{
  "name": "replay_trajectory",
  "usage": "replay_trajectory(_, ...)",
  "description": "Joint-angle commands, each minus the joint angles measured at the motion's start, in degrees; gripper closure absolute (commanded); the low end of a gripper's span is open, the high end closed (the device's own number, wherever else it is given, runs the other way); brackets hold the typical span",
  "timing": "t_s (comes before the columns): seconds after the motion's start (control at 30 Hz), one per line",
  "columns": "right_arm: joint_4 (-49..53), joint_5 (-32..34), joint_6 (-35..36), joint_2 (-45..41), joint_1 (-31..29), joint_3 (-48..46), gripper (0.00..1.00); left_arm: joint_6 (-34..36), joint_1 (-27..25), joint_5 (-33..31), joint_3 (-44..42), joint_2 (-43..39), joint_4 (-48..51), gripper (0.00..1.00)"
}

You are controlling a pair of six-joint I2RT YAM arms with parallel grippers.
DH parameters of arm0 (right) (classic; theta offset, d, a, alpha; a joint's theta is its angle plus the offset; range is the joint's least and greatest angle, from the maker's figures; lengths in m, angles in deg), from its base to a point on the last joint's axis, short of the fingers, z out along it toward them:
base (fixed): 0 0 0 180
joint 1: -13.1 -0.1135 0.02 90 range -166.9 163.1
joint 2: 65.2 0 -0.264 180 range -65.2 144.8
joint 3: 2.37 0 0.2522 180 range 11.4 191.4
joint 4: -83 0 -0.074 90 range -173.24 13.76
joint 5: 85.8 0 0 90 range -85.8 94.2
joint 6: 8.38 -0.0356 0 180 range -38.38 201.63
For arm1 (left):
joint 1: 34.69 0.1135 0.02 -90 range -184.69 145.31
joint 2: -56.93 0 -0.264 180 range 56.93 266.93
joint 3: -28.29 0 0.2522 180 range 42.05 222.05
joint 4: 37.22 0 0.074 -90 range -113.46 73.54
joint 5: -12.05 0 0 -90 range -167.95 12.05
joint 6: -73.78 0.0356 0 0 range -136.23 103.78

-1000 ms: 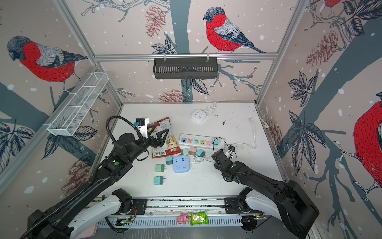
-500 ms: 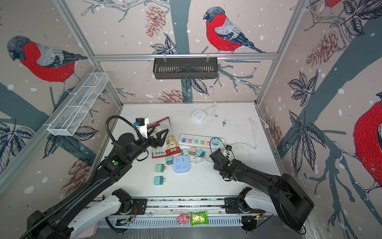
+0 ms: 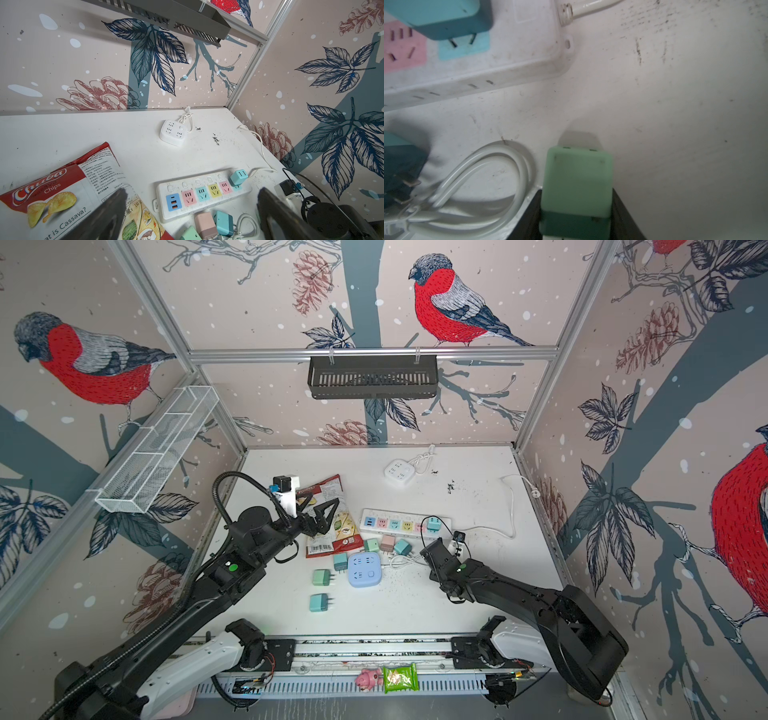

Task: Insert the plug
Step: 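Close the right gripper on the green charger, then lift the green charger with the right gripper while the left arm reaches toward it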

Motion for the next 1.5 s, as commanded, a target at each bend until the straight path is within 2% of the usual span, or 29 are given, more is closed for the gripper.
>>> replay_trajectory(0.0,0.9,1.2,0.9,-0.7,-0.2,0.6,0.63,-0.7,0.0,1.2,0.4,0.1,-1.3,0.03)
replay_trajectory(0.2,2.3,1.9,1.3,-3.8,-0.4,1.3,0.67,-5.4,0.0,1.8,0.3,1.7,-3.4,0.03)
replay_trajectory(0.3,3.4,3.2,2.0,-7.1,-1.3,2.0,0.68,-7.5,0.0,-0.1,1.1,3.2,-2.3,0.03)
replay_trajectory(0.47,0.3,6.5,5.3,-15.9,-5.3,3.1,0.69,-5.7,0.0,3.1,2.4,5.0,-1.8,0.03)
replay_trajectory(0.67,-15.5,14.7,16.4,-22.3,-11.4,2.8,0.79,-5.6,-0.1,5.4,2.7,5.7,-2.3,0.03)
replay_trajectory(0.9,-42.0,16.1,35.2,-15.0,-12.4,3.0,0.85,-3.2,-0.2,5.5,0.7,3.9,-5.0,0.03)
replay_trajectory(1.03,-50.9,15.7,43.5,-13.5,-12.5,1.8,0.89,-0.6,-0.1,7.2,2.0,5.0,-4.6,0.03)
replay_trajectory(1.17,-60.7,13.1,52.7,-16.5,-12.3,-4.0,0.92,6.3,-0.2,11.9,6.2,7.4,-0.7,0.03)
replay_trajectory(1.27,-65.9,9.1,56.7,-19.1,-11.1,-9.1,0.96,9.7,-0.3,13.7,7.7,8.3,0.5,0.07)
replay_trajectory(1.37,-72.7,-0.3,60.6,-20.1,-8.0,-15.1,0.97,12.2,-0.7,17.2,6.8,7.8,-3.8,0.09)
replay_trajectory(1.47,-74.5,-8.8,64.8,-19.8,-6.3,-17.9,0.99,15.9,-2.0,22.7,7.3,8.6,-6.4,0.09)
